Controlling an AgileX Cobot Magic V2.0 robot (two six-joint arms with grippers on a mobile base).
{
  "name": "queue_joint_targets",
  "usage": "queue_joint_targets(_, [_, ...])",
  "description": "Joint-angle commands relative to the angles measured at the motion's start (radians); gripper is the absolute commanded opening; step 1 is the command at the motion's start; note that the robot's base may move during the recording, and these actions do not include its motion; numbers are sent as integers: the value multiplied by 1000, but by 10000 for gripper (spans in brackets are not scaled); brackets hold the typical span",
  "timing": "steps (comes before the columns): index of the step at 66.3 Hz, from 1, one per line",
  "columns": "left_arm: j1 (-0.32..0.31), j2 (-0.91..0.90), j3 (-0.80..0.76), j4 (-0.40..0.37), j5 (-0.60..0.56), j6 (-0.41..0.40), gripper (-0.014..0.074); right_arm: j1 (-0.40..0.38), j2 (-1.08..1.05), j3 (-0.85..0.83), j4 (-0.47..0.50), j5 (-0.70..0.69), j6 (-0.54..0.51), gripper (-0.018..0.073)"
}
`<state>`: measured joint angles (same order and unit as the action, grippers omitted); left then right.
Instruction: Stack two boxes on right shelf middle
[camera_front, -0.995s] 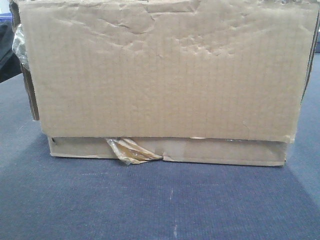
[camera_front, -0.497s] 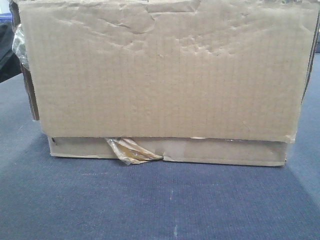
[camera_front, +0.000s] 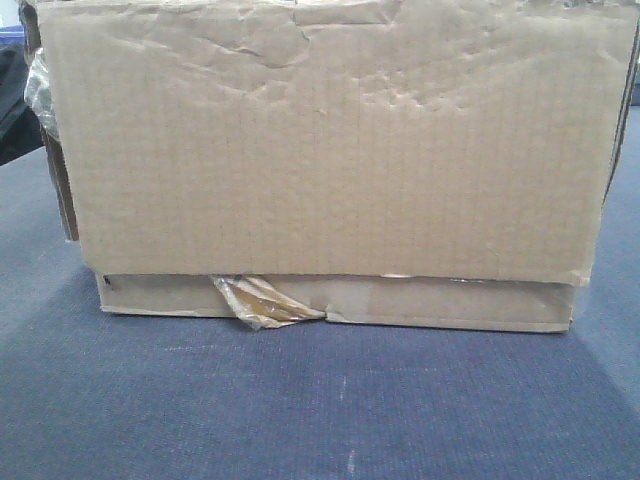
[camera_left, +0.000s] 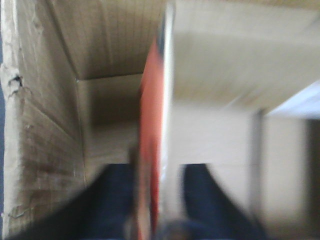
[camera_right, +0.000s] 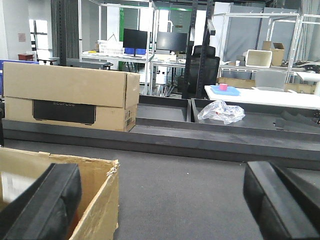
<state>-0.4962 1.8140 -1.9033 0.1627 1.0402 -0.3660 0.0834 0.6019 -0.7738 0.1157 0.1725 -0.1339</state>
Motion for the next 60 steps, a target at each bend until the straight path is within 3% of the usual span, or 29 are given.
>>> queue_joint_targets(1, [-5, -11, -7, -3, -16, -11, 387, 0, 4, -8, -8, -23, 3, 561])
queue_joint_targets(6, [-5, -13, -7, -3, -16, -11, 535, 0, 4, -8, -8, -23, 3, 561])
queue_joint_targets(11, [-5, -25, -13, -21, -6, -11, 618, 0, 4, -8, -8, -23, 3, 561])
queue_joint_targets(24, [-5, -105, -33, -18, 7, 10, 608, 0, 4, -10, -8, -23, 3, 561])
queue_joint_targets(31, [-5, -176, -36, 30, 36, 76, 608, 17, 4, -34, -8, 0, 3, 561])
queue_joint_targets(37, [-5, -229, -36, 73, 82, 80, 608, 34, 16, -76, -8, 41, 3, 561])
queue_joint_targets(45, [16, -277, -36, 124, 181, 113, 608, 53, 65, -175, -8, 147, 3, 561])
queue_joint_targets(60, [89, -287, -33, 84, 181, 193, 608, 108, 253, -436, -8, 456, 3, 561])
